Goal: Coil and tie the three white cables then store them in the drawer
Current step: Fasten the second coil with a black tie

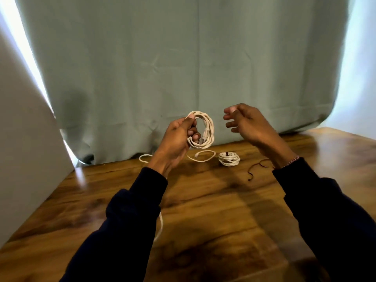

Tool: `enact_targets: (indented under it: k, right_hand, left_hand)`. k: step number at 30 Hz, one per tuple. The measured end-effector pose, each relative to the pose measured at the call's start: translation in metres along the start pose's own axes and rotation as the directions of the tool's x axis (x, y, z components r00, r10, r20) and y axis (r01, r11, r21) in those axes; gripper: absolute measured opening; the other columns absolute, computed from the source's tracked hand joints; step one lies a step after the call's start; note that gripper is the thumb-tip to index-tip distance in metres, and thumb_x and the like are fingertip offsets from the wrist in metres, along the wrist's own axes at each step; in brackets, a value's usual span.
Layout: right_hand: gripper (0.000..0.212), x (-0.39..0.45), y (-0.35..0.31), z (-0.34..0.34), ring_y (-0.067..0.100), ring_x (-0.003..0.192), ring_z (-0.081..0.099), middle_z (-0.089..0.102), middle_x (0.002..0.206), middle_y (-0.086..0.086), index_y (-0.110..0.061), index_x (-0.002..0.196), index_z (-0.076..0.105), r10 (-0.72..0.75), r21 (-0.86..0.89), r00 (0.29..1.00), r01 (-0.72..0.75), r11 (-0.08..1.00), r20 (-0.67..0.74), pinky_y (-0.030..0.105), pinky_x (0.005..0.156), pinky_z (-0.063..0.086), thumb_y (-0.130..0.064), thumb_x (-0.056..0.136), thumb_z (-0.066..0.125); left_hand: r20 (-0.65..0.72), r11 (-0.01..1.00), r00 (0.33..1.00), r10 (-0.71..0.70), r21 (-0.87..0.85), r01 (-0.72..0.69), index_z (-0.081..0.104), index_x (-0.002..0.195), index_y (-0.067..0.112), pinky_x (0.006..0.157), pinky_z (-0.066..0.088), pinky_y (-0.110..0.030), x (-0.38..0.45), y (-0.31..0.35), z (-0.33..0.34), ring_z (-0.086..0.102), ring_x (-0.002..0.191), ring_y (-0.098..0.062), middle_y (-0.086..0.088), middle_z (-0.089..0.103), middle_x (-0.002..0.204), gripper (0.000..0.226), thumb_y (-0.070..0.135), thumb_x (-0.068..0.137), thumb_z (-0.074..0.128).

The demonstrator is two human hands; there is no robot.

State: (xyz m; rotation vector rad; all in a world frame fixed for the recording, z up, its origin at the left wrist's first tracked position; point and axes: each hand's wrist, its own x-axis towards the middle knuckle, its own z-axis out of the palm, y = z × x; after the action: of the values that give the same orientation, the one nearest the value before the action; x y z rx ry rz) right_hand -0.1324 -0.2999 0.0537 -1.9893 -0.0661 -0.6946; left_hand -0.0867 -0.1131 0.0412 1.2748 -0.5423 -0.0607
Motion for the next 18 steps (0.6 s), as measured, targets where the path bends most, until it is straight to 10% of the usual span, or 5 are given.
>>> enact_targets:
  k: [10,18]
  right_hand:
    - [0.031,-0.029,0.113,-0.036,0.011,0.105,0.066,0.073,0.115,-0.004,-0.021,0.117,0.073,0.173,-0.531,0.957,-0.024,0.847,0.232,0.021,0.089,0.045,-0.010,0.089,0.071]
    - [0.024,-0.034,0.189,-0.011,0.026,0.101,0.068,0.072,0.114,0.006,-0.018,0.113,0.074,0.132,-0.711,0.948,0.121,0.693,0.290,0.040,0.089,0.055,-0.017,0.091,0.064]
  left_hand:
    - [-0.045,0.984,0.983,-0.179,-0.013,0.179,0.053,0.080,0.010,0.046,0.041,-0.022,-0.012,-0.075,0.046,0.042,0.047,-0.010,0.007,0.042,0.049,0.029,0.018,0.106,0.045]
    - [-0.012,0.984,0.984,-0.178,-0.022,0.177,0.057,0.084,0.011,0.059,0.037,-0.029,-0.019,-0.088,0.048,0.040,0.051,-0.009,0.009,0.053,0.047,0.028,0.016,0.107,0.043]
